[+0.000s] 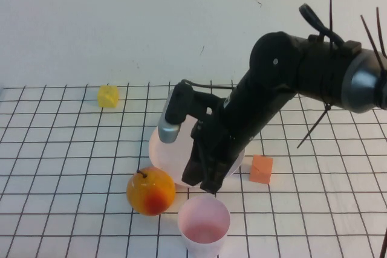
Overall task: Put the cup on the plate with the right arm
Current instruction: Pick up the cup from the table
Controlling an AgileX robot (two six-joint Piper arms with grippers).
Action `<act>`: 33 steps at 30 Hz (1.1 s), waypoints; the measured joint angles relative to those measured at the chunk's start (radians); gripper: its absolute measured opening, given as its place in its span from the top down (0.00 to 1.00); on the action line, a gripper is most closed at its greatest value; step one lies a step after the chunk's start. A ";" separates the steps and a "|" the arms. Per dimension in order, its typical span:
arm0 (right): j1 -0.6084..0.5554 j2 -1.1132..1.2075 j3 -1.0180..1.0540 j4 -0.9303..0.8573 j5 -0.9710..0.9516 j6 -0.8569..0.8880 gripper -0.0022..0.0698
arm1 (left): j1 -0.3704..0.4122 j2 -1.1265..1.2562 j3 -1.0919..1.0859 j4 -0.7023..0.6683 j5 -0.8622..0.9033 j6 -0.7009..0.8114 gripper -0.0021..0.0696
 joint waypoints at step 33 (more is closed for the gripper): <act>0.000 0.172 -0.109 -0.106 0.189 0.034 0.84 | 0.000 0.000 0.000 0.000 0.000 0.000 0.98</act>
